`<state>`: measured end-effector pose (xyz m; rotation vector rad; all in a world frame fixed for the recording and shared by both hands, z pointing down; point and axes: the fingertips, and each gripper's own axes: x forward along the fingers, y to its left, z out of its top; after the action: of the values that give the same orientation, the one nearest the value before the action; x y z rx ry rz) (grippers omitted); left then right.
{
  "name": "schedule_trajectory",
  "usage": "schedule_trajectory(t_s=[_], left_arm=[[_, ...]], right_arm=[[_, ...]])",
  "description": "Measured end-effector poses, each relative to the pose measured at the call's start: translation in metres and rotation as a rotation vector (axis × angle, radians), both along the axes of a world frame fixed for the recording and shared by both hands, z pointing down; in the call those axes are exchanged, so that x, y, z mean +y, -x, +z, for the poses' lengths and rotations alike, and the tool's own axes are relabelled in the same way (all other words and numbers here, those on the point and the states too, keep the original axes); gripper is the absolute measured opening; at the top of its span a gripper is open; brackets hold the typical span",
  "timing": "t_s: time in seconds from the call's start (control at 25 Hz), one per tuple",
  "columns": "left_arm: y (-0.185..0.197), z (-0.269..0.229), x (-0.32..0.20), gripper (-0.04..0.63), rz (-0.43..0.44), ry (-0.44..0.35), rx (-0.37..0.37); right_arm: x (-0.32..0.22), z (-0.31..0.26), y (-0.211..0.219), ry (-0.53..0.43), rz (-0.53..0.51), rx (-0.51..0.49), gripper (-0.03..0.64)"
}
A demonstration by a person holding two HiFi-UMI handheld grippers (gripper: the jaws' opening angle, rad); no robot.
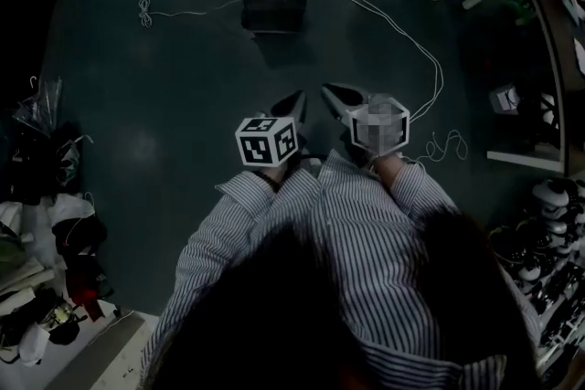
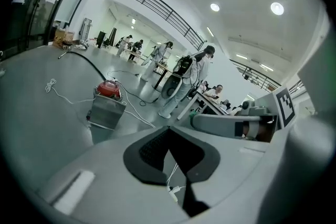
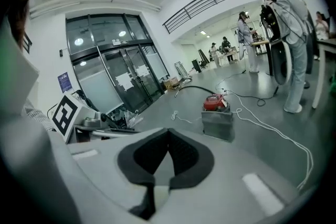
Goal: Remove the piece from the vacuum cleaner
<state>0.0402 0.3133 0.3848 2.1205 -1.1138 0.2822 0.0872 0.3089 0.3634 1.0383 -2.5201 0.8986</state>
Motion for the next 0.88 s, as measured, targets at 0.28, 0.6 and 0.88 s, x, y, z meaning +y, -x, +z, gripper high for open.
schedule_trajectory(t_s=[0.28,0.6,0.88], left_arm=[[-0.003,0.020,-0.040,0.006,0.023,0.061,-0.009],[0.027,0.042,-0.162,0.006,0.048,0.106,0.009],[0.067,0.033,-0.309,0.006,0.100,0.126,0.008]], right_arm=[[-0.037,0.026,-0.006,0.097,0.003,-0.024,0.002],[-0.156,0.043,0.025,0.116,0.014,-0.008,0.002],[-0.316,0.038,0.054,0.117,0.073,0.008,0.002]])
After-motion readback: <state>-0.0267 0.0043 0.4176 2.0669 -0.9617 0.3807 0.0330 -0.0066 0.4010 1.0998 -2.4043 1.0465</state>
